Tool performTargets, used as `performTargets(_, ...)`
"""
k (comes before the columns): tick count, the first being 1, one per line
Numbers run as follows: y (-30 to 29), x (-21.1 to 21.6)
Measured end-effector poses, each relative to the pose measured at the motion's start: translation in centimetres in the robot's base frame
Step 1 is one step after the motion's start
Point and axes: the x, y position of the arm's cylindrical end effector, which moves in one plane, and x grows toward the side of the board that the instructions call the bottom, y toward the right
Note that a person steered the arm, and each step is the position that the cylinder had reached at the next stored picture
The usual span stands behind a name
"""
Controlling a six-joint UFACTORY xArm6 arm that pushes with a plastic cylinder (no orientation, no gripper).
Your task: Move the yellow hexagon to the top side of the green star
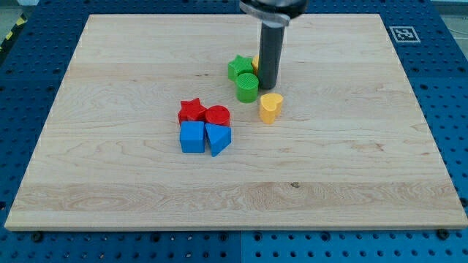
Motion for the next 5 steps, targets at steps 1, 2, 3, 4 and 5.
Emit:
performTargets(1,0.0,-1.8)
performTargets(2,2.8,-2.7)
performTargets(3,5.3,-2.7)
performTargets(4,3.8,-5.9)
performTargets(5,0.6,-6.6)
